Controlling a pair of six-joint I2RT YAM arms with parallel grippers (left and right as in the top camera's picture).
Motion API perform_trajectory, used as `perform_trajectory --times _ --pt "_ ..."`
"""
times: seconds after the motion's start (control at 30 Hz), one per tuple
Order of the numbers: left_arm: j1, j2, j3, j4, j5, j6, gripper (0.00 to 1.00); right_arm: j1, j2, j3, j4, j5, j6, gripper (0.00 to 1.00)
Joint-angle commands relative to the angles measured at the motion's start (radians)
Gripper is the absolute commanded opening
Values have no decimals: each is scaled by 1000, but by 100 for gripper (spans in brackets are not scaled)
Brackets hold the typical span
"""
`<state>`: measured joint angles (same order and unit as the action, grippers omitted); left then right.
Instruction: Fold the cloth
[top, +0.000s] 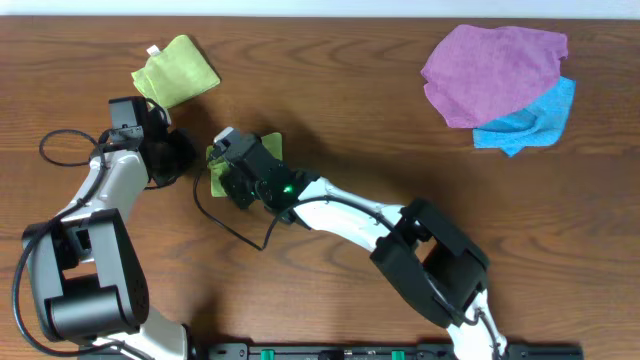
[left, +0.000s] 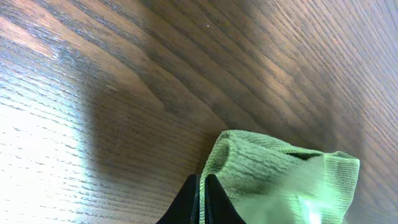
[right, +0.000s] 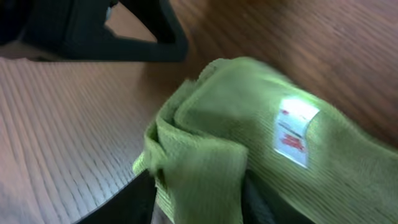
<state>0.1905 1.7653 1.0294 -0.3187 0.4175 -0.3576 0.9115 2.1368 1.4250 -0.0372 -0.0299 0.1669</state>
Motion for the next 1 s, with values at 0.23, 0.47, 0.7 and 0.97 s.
perform_trajectory --times 0.23,0.47,0.7,0.97 --pt "90 -21 31 -6 8 21 6 34 6 21 -49 -132 -7 53" --pt "148 -32 36 -7 55 21 6 30 -46 21 -54 -52 -8 60" --pt "150 -102 36 -14 55 22 15 11 -179 21 -146 42 -8 79" --pt "150 -185 36 -53 58 21 61 -39 -347 21 -299 102 -8 99"
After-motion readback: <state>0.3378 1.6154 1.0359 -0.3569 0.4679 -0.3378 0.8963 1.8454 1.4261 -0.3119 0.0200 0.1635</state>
